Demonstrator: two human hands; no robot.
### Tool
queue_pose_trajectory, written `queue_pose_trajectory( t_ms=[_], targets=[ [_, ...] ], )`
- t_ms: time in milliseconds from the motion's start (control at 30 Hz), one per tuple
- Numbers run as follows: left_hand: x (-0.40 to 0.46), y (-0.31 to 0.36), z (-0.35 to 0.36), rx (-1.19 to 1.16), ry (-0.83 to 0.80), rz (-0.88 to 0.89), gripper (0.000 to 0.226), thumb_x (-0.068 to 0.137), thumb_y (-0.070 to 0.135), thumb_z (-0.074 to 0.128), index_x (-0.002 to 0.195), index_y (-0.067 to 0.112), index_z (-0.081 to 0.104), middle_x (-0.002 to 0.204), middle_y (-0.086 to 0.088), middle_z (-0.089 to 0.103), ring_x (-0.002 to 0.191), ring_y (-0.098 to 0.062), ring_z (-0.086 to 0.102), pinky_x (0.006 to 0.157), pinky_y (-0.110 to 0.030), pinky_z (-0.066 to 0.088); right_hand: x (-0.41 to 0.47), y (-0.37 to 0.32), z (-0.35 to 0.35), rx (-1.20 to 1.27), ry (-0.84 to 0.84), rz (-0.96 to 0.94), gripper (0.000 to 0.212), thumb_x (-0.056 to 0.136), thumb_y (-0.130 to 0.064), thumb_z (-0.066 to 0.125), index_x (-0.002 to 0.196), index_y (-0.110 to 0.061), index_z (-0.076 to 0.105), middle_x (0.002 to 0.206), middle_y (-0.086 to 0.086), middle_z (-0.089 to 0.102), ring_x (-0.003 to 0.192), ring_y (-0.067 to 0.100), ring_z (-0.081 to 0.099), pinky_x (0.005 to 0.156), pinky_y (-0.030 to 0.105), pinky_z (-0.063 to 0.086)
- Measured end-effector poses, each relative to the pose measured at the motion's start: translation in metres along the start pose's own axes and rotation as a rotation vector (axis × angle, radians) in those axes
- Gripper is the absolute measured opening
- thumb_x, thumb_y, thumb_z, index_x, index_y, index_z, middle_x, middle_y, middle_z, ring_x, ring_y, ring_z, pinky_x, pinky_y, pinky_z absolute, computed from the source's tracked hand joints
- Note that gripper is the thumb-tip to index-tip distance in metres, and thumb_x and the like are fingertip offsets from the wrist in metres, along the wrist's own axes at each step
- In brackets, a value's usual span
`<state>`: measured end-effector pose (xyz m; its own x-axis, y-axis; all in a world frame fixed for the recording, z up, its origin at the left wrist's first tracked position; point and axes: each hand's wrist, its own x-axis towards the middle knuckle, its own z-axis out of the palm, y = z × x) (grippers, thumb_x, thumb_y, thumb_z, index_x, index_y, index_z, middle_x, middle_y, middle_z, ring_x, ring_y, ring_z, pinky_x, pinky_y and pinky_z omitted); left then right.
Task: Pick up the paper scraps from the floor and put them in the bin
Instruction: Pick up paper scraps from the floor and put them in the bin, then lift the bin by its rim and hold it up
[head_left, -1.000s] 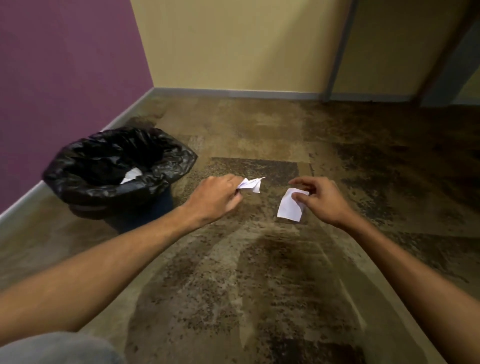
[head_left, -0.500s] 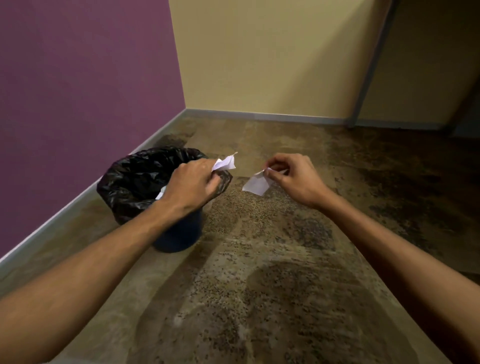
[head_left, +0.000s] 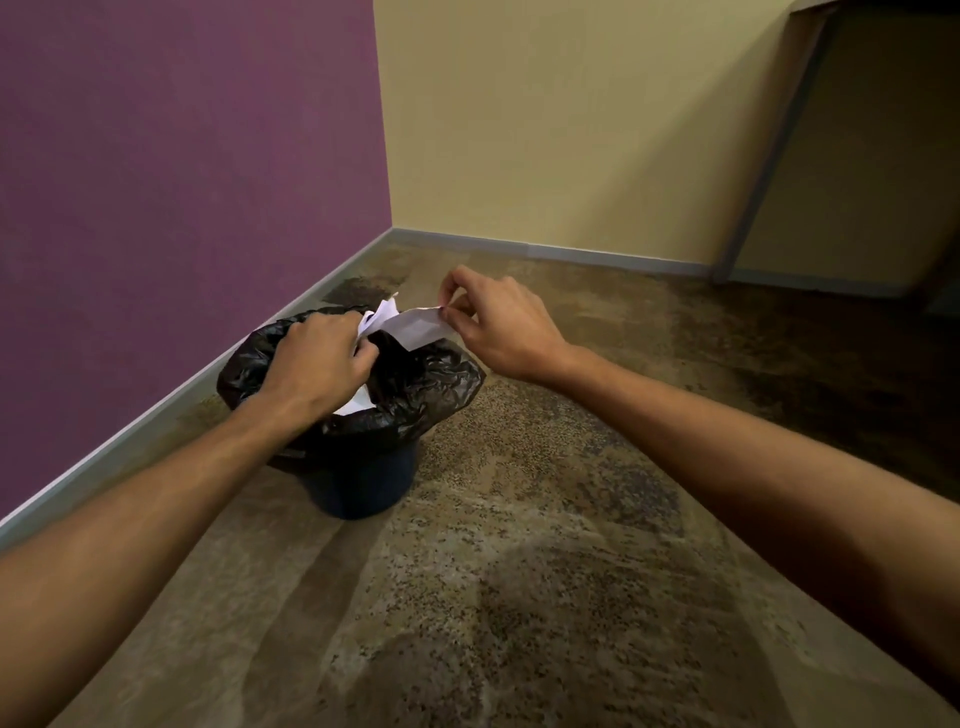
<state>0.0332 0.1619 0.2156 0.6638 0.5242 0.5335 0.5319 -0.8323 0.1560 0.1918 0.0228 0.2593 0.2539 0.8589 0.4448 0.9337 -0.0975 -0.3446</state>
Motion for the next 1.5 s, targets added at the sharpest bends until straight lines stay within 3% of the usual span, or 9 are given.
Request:
queue_pose_trajectory(
  t_ms=[167,467,567,633,733,1067,1300,1367,1500],
  targets=[
    [0.005,-0.020,-0.002,0.053,-0.103,-0.057,0.029,0.090,0.021,0.050,0.067,0.003,0.047,0.066,-0.017,0.053,0.059,-0.035,0.046,0.055,-0.041,0.041,0.025,-0.007,0.013,-0.186,-0.018,-0.101,0.014,0.098,-0.026,0.049,0.108,-0.019,0.056,0.101,0.001,0.073,0.085,0.023,0.068,0.073,0.041,0.057],
    [0.011,-0.037,0.006,0.000,-0.188,-0.186,0.030,0.090,0.017,0.052,0.064,0.004,0.043,0.066,-0.016,0.054,0.057,-0.032,0.048,0.055,-0.039,0.040,0.061,-0.026,0.032,-0.289,-0.141,-0.169,0.017,0.097,-0.021,0.044,0.105,-0.016,0.058,0.094,0.004,0.071,0.081,0.026,0.065,0.066,0.037,0.053],
    [0.012,-0.043,0.007,-0.050,-0.224,-0.184,0.021,0.089,0.021,0.059,0.097,0.003,0.065,0.094,-0.017,0.068,0.087,-0.037,0.063,0.075,-0.044,0.051,0.066,-0.031,0.042,-0.266,-0.207,-0.172,0.014,0.096,-0.024,0.049,0.103,-0.014,0.058,0.096,0.006,0.069,0.084,0.027,0.064,0.073,0.041,0.054],
    [0.011,-0.045,0.007,-0.112,-0.257,-0.172,0.044,0.088,0.025,0.065,0.128,0.008,0.058,0.116,-0.014,0.068,0.106,-0.032,0.063,0.089,-0.043,0.050,0.067,-0.031,0.045,-0.247,-0.233,-0.163,0.017,0.096,-0.027,0.052,0.104,-0.014,0.057,0.099,0.007,0.068,0.087,0.027,0.063,0.074,0.040,0.053],
    [0.008,-0.052,0.007,-0.181,-0.236,-0.175,0.061,0.086,0.036,0.068,0.139,0.015,0.048,0.121,-0.009,0.068,0.107,-0.026,0.065,0.094,-0.041,0.049,0.067,-0.027,0.048,-0.234,-0.231,-0.113,0.023,0.097,-0.033,0.050,0.109,-0.015,0.057,0.102,0.008,0.068,0.089,0.027,0.063,0.076,0.040,0.053],
    [-0.014,-0.096,0.017,-0.183,-0.053,-0.426,0.051,0.085,0.032,0.068,0.129,0.010,0.056,0.123,-0.018,0.061,0.114,-0.039,0.055,0.094,-0.048,0.045,0.041,0.026,0.083,-0.109,-0.247,0.273,0.039,0.091,-0.035,0.058,0.123,-0.013,0.053,0.111,0.006,0.066,0.098,0.024,0.063,0.089,0.041,0.053],
    [-0.025,-0.112,0.026,-0.103,-0.102,-0.587,0.022,0.087,0.024,0.060,0.095,0.005,0.065,0.096,-0.019,0.064,0.088,-0.041,0.059,0.071,-0.045,0.050,0.025,0.042,0.119,0.074,-0.183,0.486,0.039,0.090,-0.045,0.056,0.114,-0.015,0.058,0.100,0.003,0.066,0.090,0.024,0.063,0.081,0.037,0.054],
    [-0.024,-0.112,0.027,-0.079,-0.095,-0.644,0.020,0.086,0.024,0.059,0.091,0.005,0.063,0.103,-0.021,0.060,0.093,-0.042,0.057,0.075,-0.048,0.051,0.028,0.044,0.124,0.216,-0.156,0.557,0.037,0.087,-0.041,0.061,0.108,-0.012,0.063,0.099,0.007,0.068,0.089,0.025,0.065,0.079,0.036,0.056],
    [-0.021,-0.119,0.034,-0.303,-0.083,-0.821,0.016,0.084,0.012,0.058,0.072,0.001,0.059,0.076,-0.016,0.057,0.076,-0.036,0.056,0.064,-0.041,0.045,0.036,0.042,0.126,0.419,-0.141,0.672,0.022,0.084,-0.023,0.065,0.094,-0.003,0.067,0.090,0.009,0.067,0.078,0.020,0.061,0.055,0.025,0.047]
  ],
)
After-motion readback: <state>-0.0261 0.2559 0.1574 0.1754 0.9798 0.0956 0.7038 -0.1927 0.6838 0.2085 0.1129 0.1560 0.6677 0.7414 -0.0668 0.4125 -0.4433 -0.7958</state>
